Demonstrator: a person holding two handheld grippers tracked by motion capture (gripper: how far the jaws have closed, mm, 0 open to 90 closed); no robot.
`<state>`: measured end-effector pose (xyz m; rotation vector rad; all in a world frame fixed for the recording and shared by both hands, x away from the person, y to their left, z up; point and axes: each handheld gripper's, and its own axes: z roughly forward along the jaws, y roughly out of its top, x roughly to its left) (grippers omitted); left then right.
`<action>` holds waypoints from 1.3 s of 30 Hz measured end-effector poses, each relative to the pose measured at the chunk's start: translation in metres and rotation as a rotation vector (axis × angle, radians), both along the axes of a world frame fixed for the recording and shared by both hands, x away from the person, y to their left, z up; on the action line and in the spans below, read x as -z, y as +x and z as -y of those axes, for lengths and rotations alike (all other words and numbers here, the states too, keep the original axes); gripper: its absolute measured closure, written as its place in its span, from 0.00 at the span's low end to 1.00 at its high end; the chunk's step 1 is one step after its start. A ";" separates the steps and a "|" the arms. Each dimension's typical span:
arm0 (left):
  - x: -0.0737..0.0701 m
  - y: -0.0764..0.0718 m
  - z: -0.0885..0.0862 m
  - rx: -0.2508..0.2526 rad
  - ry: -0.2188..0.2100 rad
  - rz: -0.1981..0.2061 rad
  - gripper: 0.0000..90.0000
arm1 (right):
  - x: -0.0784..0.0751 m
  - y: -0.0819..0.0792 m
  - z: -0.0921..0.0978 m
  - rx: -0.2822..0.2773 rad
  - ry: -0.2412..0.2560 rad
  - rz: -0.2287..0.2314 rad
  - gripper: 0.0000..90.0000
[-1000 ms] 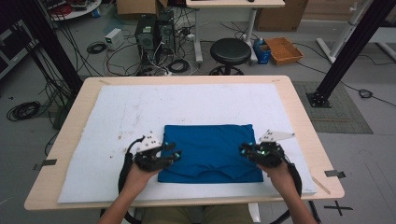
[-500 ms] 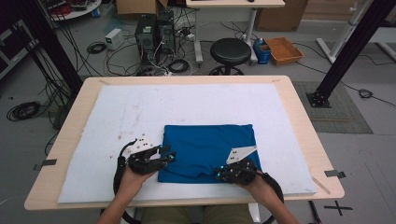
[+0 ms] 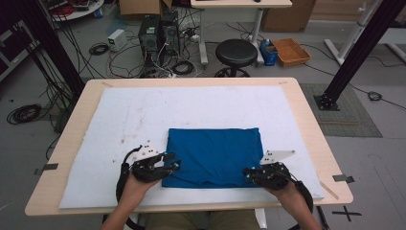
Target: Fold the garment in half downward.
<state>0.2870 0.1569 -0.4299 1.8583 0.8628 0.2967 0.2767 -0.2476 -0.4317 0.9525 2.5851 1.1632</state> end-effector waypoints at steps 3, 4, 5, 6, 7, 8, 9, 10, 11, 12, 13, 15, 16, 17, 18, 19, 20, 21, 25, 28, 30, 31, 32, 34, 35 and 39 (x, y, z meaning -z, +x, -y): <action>0.002 0.001 -0.009 -0.042 0.000 -0.004 0.65 | 0.009 -0.002 0.009 0.034 -0.047 -0.011 0.92; 0.002 0.000 -0.012 -0.059 -0.003 -0.002 0.66 | 0.009 -0.002 0.013 0.038 -0.024 -0.018 0.90; 0.002 0.000 -0.014 -0.071 -0.009 0.001 0.65 | 0.007 -0.001 0.017 0.047 0.004 -0.011 0.89; 0.001 0.001 -0.016 -0.083 -0.014 0.006 0.65 | 0.003 -0.001 0.021 0.067 0.031 0.003 0.89; 0.001 0.001 -0.017 -0.092 -0.021 0.006 0.65 | 0.000 -0.002 0.024 0.095 0.047 0.010 0.89; 0.000 0.001 -0.018 -0.101 -0.023 0.011 0.64 | -0.001 -0.001 0.027 0.105 0.046 0.020 0.90; 0.000 0.001 -0.019 -0.110 -0.026 0.016 0.64 | -0.001 -0.001 0.028 0.107 0.033 0.020 0.91; 0.000 0.002 -0.020 -0.118 -0.030 0.020 0.63 | 0.001 -0.001 0.028 0.106 0.017 0.014 0.93; 0.000 0.002 -0.022 -0.129 -0.033 0.025 0.62 | 0.004 -0.001 0.028 0.111 -0.009 0.012 0.94; 0.000 0.002 -0.023 -0.140 -0.043 0.029 0.60 | 0.007 0.000 0.027 0.114 -0.042 0.008 0.95; -0.001 0.002 -0.024 -0.146 -0.047 0.035 0.57 | 0.010 0.000 0.027 0.114 -0.066 0.006 0.95; -0.002 0.002 -0.028 -0.160 -0.056 0.043 0.53 | 0.009 0.000 0.028 0.119 -0.077 0.015 0.96; -0.002 0.002 -0.029 -0.169 -0.060 0.044 0.51 | 0.008 0.000 0.029 0.124 -0.097 0.022 0.96; -0.001 0.003 -0.031 -0.172 -0.061 0.043 0.50 | 0.007 -0.002 0.030 0.131 -0.102 0.016 0.96; -0.001 0.003 -0.032 -0.180 -0.061 0.043 0.49 | 0.007 -0.002 0.031 0.124 -0.102 0.014 0.96; -0.001 0.003 -0.032 -0.187 -0.063 0.044 0.48 | 0.007 -0.004 0.032 0.115 -0.089 0.007 0.95; -0.001 0.004 -0.033 -0.191 -0.067 0.046 0.48 | 0.006 -0.004 0.034 0.105 -0.060 0.002 0.91; -0.001 0.004 -0.034 -0.194 -0.068 0.048 0.47 | 0.005 -0.005 0.037 0.108 -0.018 0.001 0.85; -0.002 0.004 -0.035 -0.199 -0.069 0.060 0.46 | -0.003 -0.003 0.047 0.213 0.086 0.077 0.56; -0.002 0.005 -0.037 -0.209 -0.069 0.070 0.42 | -0.004 -0.002 0.052 0.293 0.092 0.154 0.36; -0.002 0.006 -0.038 -0.221 -0.065 0.076 0.37 | -0.006 -0.002 0.056 0.353 0.100 0.208 0.27; -0.003 0.006 -0.039 -0.224 -0.070 0.082 0.31 | -0.008 -0.002 0.059 0.381 0.104 0.242 0.23; -0.004 0.006 -0.041 -0.225 -0.081 0.087 0.26 | -0.009 -0.002 0.062 0.410 0.118 0.265 0.22; -0.006 0.005 -0.043 -0.228 -0.096 0.103 0.25 | -0.012 -0.003 0.068 0.463 0.143 0.305 0.22; -0.007 0.005 -0.045 -0.226 -0.100 0.110 0.25 | -0.013 -0.003 0.071 0.484 0.151 0.316 0.22; -0.008 0.005 -0.049 -0.229 -0.114 0.119 0.25 | -0.012 -0.003 0.079 0.514 0.152 0.326 0.22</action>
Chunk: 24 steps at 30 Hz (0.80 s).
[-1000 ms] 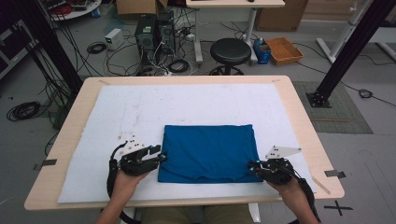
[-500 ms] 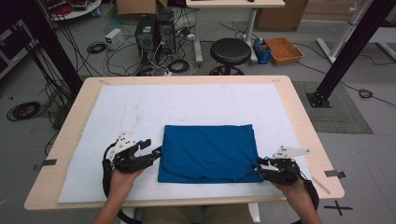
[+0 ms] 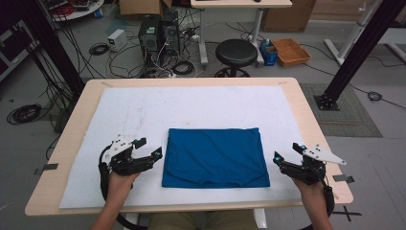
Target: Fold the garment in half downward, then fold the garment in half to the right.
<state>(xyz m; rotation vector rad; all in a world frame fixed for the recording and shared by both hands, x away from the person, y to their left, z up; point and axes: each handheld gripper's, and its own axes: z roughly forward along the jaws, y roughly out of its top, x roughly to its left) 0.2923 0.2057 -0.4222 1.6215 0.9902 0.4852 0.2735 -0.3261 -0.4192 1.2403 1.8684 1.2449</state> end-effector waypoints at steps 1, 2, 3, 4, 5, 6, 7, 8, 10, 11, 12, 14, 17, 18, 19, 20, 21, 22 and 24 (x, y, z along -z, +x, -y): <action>0.000 0.000 0.000 -0.002 -0.001 0.000 0.25 | 0.001 0.000 0.001 0.004 0.002 -0.004 0.22; 0.000 0.000 0.000 -0.004 0.001 -0.001 0.25 | 0.001 0.001 0.002 0.005 0.000 -0.006 0.22; 0.001 0.000 0.000 -0.004 0.006 -0.001 0.25 | 0.002 0.001 0.002 0.006 -0.002 -0.006 0.22; 0.001 0.000 0.000 -0.004 0.008 0.000 0.25 | 0.003 0.001 0.002 0.004 0.001 -0.010 0.22; 0.001 0.000 0.001 -0.002 0.006 -0.002 0.25 | 0.003 0.001 0.002 0.002 -0.001 -0.011 0.22; 0.001 0.000 0.001 -0.002 0.008 0.000 0.25 | 0.003 0.001 0.002 -0.001 -0.003 -0.011 0.22; 0.001 0.000 0.001 -0.002 0.011 0.001 0.25 | 0.003 0.001 0.002 -0.002 -0.004 -0.011 0.22; 0.002 0.000 0.001 -0.003 0.011 0.000 0.25 | 0.003 0.001 0.001 -0.004 -0.007 -0.011 0.22; 0.002 0.000 0.001 -0.003 0.013 -0.003 0.25 | 0.004 0.001 0.001 -0.005 -0.007 -0.013 0.22; 0.002 0.000 0.001 -0.004 0.014 -0.002 0.25 | 0.004 0.001 0.000 -0.007 -0.006 -0.012 0.22; 0.002 0.000 0.001 0.000 0.016 -0.003 0.25 | 0.004 0.001 0.000 -0.010 -0.009 -0.010 0.22; 0.002 -0.001 0.002 0.003 0.018 -0.005 0.25 | 0.004 0.001 0.000 -0.011 -0.008 -0.008 0.22; 0.003 0.000 0.003 0.006 0.018 -0.012 0.25 | 0.004 0.002 0.000 -0.005 0.004 -0.012 0.22; 0.003 0.000 0.004 0.006 0.018 -0.013 0.25 | 0.004 0.001 0.000 -0.004 0.007 -0.013 0.22; 0.004 0.000 0.004 0.009 0.018 -0.015 0.25 | 0.004 0.001 0.000 -0.002 0.005 -0.009 0.22; 0.004 -0.001 0.004 0.007 0.019 -0.016 0.25 | 0.004 0.001 0.000 0.006 0.007 -0.012 0.22; 0.004 -0.001 0.005 0.008 0.018 -0.017 0.25 | 0.005 0.001 0.001 0.006 0.008 -0.010 0.22; 0.004 -0.001 0.005 0.009 0.026 -0.018 0.25 | 0.005 0.001 0.001 0.009 0.008 -0.010 0.22; 0.004 -0.002 0.007 0.011 0.030 -0.023 0.25 | 0.006 0.000 0.002 0.009 0.009 -0.013 0.22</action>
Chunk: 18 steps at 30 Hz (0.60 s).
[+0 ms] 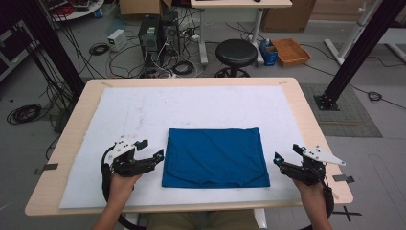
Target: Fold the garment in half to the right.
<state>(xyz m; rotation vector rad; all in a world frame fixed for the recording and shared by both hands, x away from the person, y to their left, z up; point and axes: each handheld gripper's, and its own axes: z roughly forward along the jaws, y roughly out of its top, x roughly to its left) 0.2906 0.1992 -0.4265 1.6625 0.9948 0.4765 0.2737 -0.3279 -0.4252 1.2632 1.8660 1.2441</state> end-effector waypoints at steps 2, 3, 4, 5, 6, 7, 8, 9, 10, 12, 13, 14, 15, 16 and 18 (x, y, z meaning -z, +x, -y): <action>0.001 0.001 0.003 0.018 0.005 -0.012 0.25 | 0.000 0.000 0.000 0.000 -0.001 0.003 0.22; 0.001 0.001 0.004 0.032 0.011 -0.019 0.25 | 0.000 0.000 0.000 -0.002 -0.001 0.003 0.22; 0.002 0.001 0.006 0.036 0.014 -0.027 0.25 | 0.001 0.000 -0.001 -0.005 -0.002 0.000 0.22; 0.003 0.001 0.008 0.044 0.025 -0.034 0.25 | 0.001 0.001 -0.002 -0.007 -0.003 0.000 0.22; 0.003 0.001 0.010 0.047 0.030 -0.044 0.25 | 0.001 0.001 -0.003 -0.010 0.001 0.002 0.22; 0.004 0.001 0.011 0.047 0.034 -0.055 0.25 | 0.002 0.001 -0.003 -0.016 0.003 0.004 0.22; 0.005 0.001 0.013 0.047 0.042 -0.068 0.25 | 0.002 0.001 -0.005 -0.019 0.006 -0.003 0.22; 0.006 0.001 0.015 0.054 0.051 -0.085 0.26 | 0.003 0.001 -0.005 -0.022 0.003 0.001 0.22; 0.008 0.001 0.017 0.060 0.065 -0.091 0.27 | 0.003 0.001 -0.006 -0.026 0.004 0.001 0.22; 0.011 0.001 0.022 0.052 0.091 -0.108 0.30 | 0.003 0.001 -0.007 -0.032 0.000 0.001 0.22; 0.012 0.002 0.023 0.053 0.103 -0.121 0.31 | 0.003 0.001 -0.007 -0.032 0.000 0.001 0.22; 0.013 0.001 0.025 0.049 0.106 -0.129 0.34 | 0.003 0.001 -0.008 -0.036 -0.002 -0.002 0.22; 0.015 0.001 0.027 0.042 0.109 -0.137 0.37 | 0.004 0.001 -0.009 -0.037 0.001 -0.006 0.22; 0.016 0.001 0.028 0.042 0.114 -0.147 0.37 | 0.004 0.001 -0.009 -0.041 -0.005 -0.006 0.22; 0.017 0.000 0.032 0.031 0.124 -0.162 0.39 | 0.005 0.002 -0.010 -0.042 -0.007 -0.009 0.22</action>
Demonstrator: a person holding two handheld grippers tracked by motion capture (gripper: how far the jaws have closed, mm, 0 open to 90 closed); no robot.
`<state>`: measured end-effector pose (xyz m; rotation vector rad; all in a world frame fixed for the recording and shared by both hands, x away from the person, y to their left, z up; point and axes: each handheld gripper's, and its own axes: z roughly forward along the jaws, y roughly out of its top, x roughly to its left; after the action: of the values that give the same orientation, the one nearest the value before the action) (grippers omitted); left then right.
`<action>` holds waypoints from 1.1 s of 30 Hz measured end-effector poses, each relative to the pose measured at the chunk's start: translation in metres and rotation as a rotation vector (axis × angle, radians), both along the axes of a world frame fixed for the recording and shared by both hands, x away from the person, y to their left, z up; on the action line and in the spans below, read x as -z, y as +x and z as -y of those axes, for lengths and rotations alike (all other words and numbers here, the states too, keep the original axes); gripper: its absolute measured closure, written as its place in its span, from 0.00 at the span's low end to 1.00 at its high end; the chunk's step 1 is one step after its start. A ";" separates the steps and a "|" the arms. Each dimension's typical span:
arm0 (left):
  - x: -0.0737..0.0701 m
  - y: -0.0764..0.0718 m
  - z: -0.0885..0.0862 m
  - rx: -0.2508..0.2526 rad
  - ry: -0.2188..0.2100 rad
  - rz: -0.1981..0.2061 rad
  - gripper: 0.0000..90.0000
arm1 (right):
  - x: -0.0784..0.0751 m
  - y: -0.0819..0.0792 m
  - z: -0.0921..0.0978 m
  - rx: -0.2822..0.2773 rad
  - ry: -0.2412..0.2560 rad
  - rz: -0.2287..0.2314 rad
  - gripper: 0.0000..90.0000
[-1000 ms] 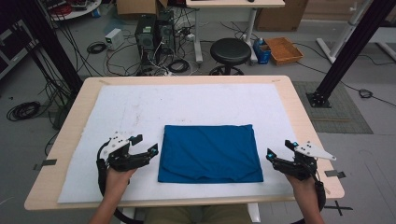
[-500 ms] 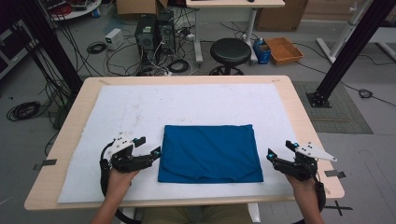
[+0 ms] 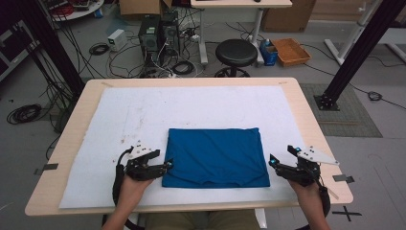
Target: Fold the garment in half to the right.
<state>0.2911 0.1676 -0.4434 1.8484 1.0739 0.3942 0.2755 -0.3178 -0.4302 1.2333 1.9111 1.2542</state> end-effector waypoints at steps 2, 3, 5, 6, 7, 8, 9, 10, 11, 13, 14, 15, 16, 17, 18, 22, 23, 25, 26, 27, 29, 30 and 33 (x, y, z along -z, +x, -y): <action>0.001 -0.001 0.003 -0.015 0.020 -0.025 0.42 | 0.000 0.000 -0.001 -0.005 -0.002 -0.001 0.22; 0.003 -0.002 0.005 -0.020 0.028 -0.033 0.44 | 0.001 0.000 -0.001 -0.009 -0.003 0.000 0.22; 0.005 -0.004 0.009 -0.031 0.044 -0.043 0.44 | 0.001 0.000 -0.001 -0.014 -0.004 -0.002 0.22; 0.006 -0.006 0.011 -0.037 0.054 -0.047 0.45 | 0.001 0.000 -0.001 -0.014 -0.004 -0.003 0.22; 0.007 -0.007 0.013 -0.043 0.067 -0.047 0.48 | 0.001 0.000 -0.002 -0.015 -0.001 -0.008 0.22; 0.008 -0.008 0.015 -0.044 0.084 -0.049 0.49 | 0.001 0.000 -0.002 -0.020 -0.006 -0.004 0.22; 0.008 -0.009 0.017 -0.040 0.107 -0.048 0.51 | 0.001 0.000 -0.002 -0.021 -0.008 -0.005 0.22; 0.008 -0.010 0.020 -0.048 0.131 -0.036 0.55 | 0.001 0.000 -0.003 -0.023 -0.006 -0.008 0.22; 0.008 -0.011 0.022 -0.053 0.151 -0.033 0.56 | 0.001 0.000 -0.003 -0.024 -0.009 -0.008 0.22; 0.008 -0.014 0.026 -0.055 0.181 -0.018 0.62 | 0.002 0.000 -0.003 -0.027 -0.011 -0.008 0.22; 0.008 -0.016 0.027 -0.059 0.184 -0.024 0.63 | 0.002 0.001 -0.003 -0.027 -0.012 -0.007 0.22; 0.008 -0.018 0.028 -0.068 0.182 -0.022 0.66 | 0.002 0.001 -0.003 -0.025 -0.011 -0.009 0.22; 0.008 -0.019 0.029 -0.073 0.190 -0.017 0.67 | 0.002 0.001 -0.003 -0.026 -0.011 -0.010 0.22; 0.008 -0.020 0.029 -0.078 0.190 -0.019 0.68 | 0.002 0.001 -0.003 -0.025 -0.009 -0.015 0.22; 0.009 -0.021 0.030 -0.092 0.177 -0.025 0.68 | 0.002 0.001 -0.003 -0.029 -0.010 -0.013 0.22; 0.010 -0.028 0.027 -0.127 0.141 -0.042 0.68 | 0.002 0.001 -0.004 -0.029 -0.011 -0.017 0.22; 0.011 -0.028 0.027 -0.129 0.139 -0.039 0.68 | 0.002 0.001 -0.005 -0.030 -0.009 -0.019 0.22; 0.011 -0.028 0.028 -0.129 0.137 -0.039 0.69 | 0.002 0.002 -0.005 -0.031 -0.011 -0.026 0.22; 0.011 -0.028 0.027 -0.129 0.136 -0.041 0.69 | 0.003 0.003 -0.006 -0.036 -0.014 -0.022 0.22; 0.011 -0.028 0.027 -0.131 0.133 -0.044 0.71 | 0.002 0.003 -0.007 -0.037 -0.011 -0.026 0.22; 0.011 -0.028 0.026 -0.139 0.121 -0.052 0.75 | 0.001 0.003 -0.009 -0.043 -0.016 -0.024 0.22; 0.011 -0.028 0.026 -0.144 0.108 -0.056 0.78 | 0.001 0.004 -0.010 -0.045 -0.015 -0.023 0.22; 0.011 -0.030 0.025 -0.143 0.086 -0.069 0.84 | -0.003 0.005 -0.012 -0.049 -0.013 -0.017 0.22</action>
<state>0.2606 0.1425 -0.4543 1.8781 1.2577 0.4692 0.2801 -0.3055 -0.4272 1.2010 1.9692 1.2578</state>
